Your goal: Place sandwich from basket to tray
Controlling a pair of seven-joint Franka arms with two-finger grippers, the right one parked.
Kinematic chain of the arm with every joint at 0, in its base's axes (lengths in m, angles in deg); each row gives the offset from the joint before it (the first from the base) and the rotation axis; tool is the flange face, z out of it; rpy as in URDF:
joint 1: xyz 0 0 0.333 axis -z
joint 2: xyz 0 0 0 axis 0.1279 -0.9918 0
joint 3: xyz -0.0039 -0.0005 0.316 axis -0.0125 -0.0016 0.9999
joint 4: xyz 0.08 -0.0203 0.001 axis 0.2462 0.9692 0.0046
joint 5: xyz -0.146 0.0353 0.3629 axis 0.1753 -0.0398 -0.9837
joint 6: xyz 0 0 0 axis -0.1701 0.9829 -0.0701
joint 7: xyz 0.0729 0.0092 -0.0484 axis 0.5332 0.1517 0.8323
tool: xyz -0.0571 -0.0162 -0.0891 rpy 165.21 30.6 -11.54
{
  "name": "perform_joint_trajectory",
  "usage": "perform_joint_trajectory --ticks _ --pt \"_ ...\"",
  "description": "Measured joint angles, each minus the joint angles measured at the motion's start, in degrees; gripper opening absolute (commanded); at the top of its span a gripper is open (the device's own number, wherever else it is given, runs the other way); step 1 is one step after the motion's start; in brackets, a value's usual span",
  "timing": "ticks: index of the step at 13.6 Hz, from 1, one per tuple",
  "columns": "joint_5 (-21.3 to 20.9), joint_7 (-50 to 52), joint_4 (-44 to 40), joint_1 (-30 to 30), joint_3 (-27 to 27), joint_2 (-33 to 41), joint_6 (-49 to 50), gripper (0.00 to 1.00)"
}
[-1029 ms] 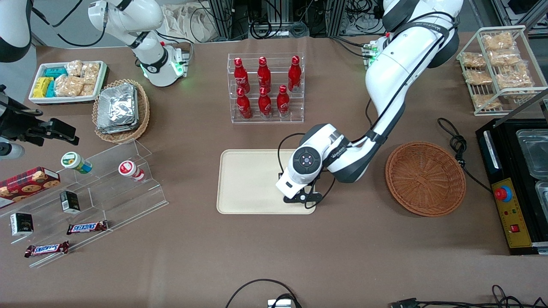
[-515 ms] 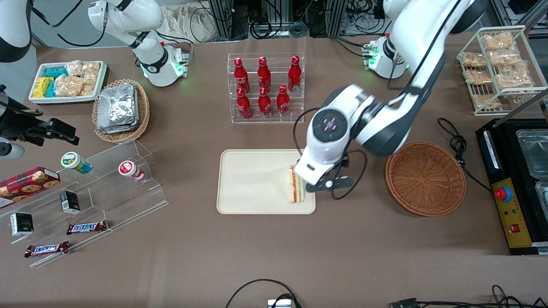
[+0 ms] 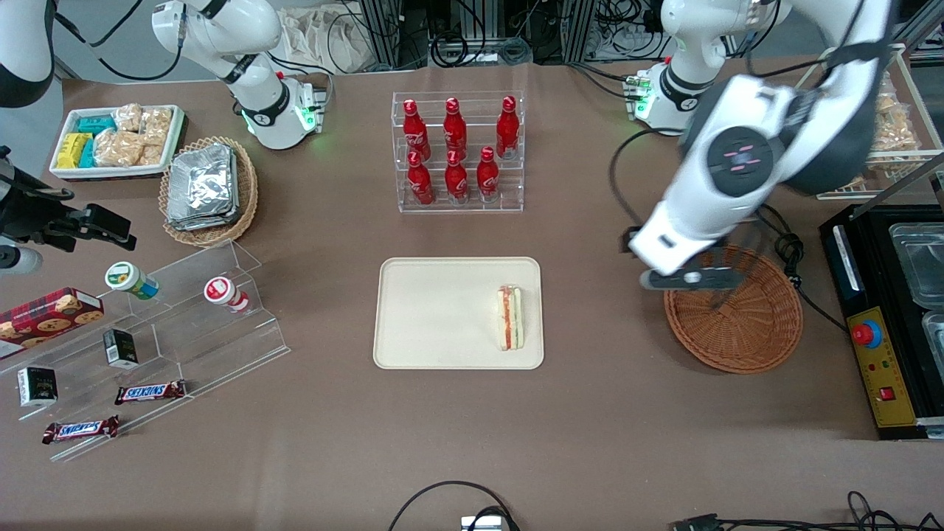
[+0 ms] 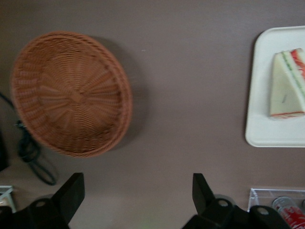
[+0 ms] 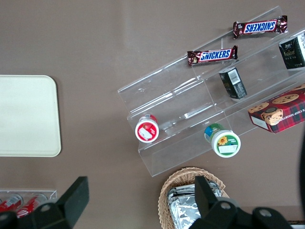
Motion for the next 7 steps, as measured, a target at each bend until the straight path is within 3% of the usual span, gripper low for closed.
perform_joint_trajectory --ticks 4,7 --pt "1.07 -3.35 -7.42 -10.74 0.39 -0.97 2.04 1.0" --pt "1.43 -3.73 -10.71 -14.02 0.41 -2.96 2.36 1.0"
